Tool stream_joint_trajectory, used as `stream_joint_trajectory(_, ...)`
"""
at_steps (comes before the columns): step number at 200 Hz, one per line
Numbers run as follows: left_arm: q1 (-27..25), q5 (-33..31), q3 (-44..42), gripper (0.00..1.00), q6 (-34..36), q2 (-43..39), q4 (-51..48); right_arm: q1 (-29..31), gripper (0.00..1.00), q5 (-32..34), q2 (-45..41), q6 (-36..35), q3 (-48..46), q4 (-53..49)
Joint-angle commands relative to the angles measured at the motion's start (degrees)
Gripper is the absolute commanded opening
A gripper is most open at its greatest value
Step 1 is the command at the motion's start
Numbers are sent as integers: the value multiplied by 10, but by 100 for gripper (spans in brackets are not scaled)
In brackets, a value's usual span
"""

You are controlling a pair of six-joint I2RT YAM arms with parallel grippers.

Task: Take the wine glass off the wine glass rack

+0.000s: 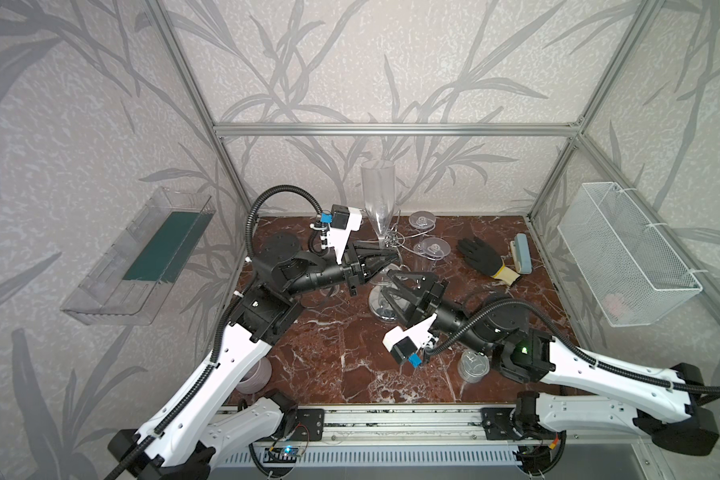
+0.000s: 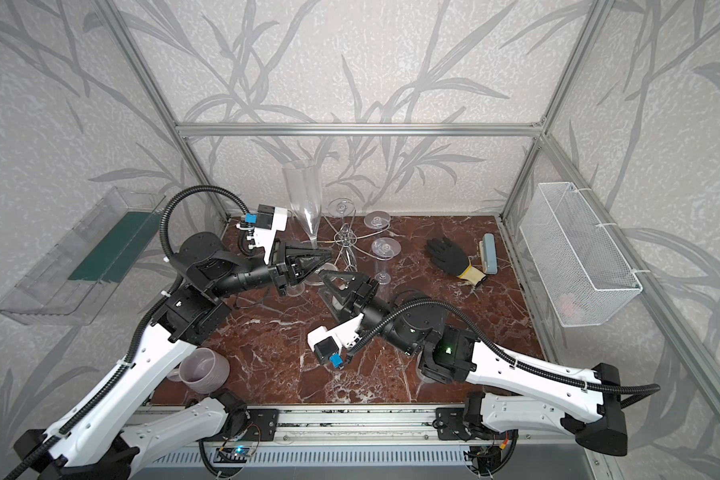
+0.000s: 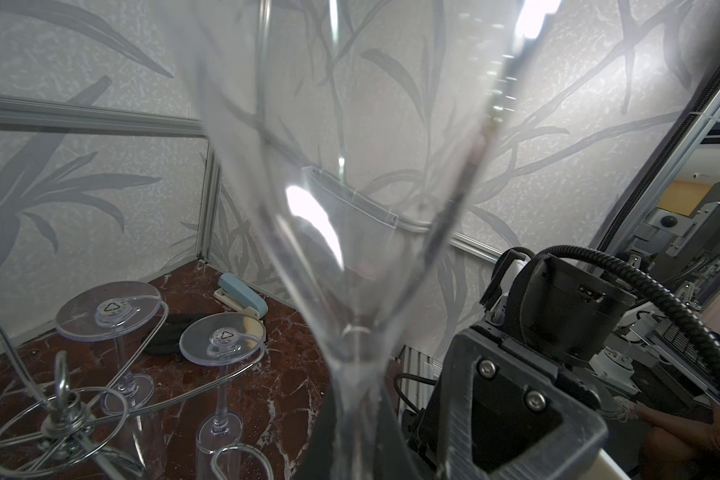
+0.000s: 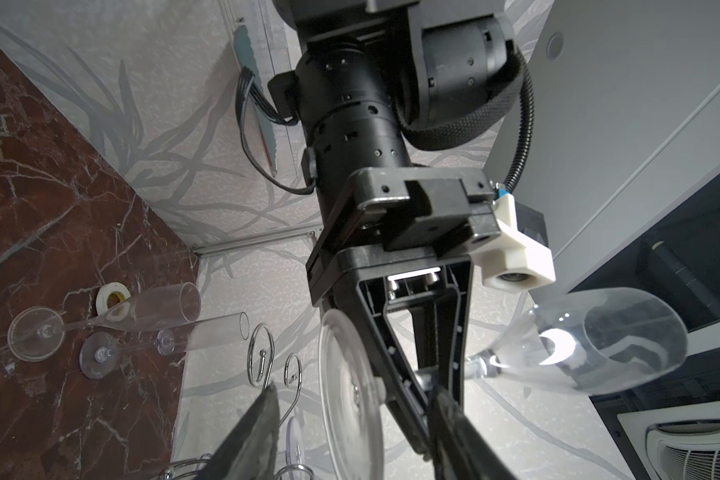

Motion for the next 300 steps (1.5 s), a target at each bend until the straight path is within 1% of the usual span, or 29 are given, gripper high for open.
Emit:
stream_joint_trajectory(1, -1, -44, -7, 0, 43, -29, 0, 5, 59, -22, -37, 86, 13, 43)
stream_joint_trajectory(28, -1, -91, -16, 0, 92, -48, -26, 5, 61, -1, -59, 191, 44, 47)
stream_joint_trajectory(29, -1, -94, -17, 0, 94, -49, -27, 5, 61, 0, -60, 203, 46, 46)
stream_joint_trajectory(43, -2, -121, -29, 0, 118, -61, -32, 5, 61, 13, -73, 271, 70, 25)
stream_joint_trajectory(58, -2, -149, -41, 0, 141, -74, -37, 4, 63, 9, -87, 335, 85, 11)
stream_joint_trajectory(79, -4, -179, -53, 0, 170, -92, -42, 5, 67, 9, -100, 411, 94, 23)
stream_joint_trajectory(89, -5, -195, -59, 0, 183, -101, -39, 5, 71, 39, -100, 459, 113, 12)
stream_joint_trajectory(101, -7, -215, -63, 0, 199, -112, -38, 4, 72, 96, -92, 519, 156, -39)
stream_joint_trajectory(109, -9, -230, -65, 0, 209, -118, -38, 4, 73, 116, -86, 546, 181, -75)
stream_joint_trajectory(118, -11, -247, -67, 0, 219, -123, -37, 4, 73, 118, -81, 562, 197, -99)
stream_joint_trajectory(149, -18, -286, -69, 0, 248, -131, -37, 4, 77, 75, -60, 610, 234, -147)
stream_joint_trajectory(166, -25, -287, -68, 0, 256, -128, -37, 4, 80, 55, -38, 628, 262, -176)
stream_joint_trajectory(193, -34, -290, -66, 0, 272, -118, -38, 3, 84, 32, -1, 639, 294, -192)
stream_joint_trajectory(220, -47, -290, -67, 0, 275, -107, -35, -2, 86, 1, 38, 653, 327, -211)
stream_joint_trajectory(235, -59, -293, -67, 0, 283, -99, -34, -18, 87, -25, 59, 673, 344, -217)
stream_joint_trajectory(262, -82, -311, -63, 0, 307, -91, -40, -59, 88, -78, 80, 734, 351, -199)
stream_joint_trajectory(300, -108, -330, -58, 0, 334, -85, -50, -98, 89, -115, 103, 780, 362, -192)
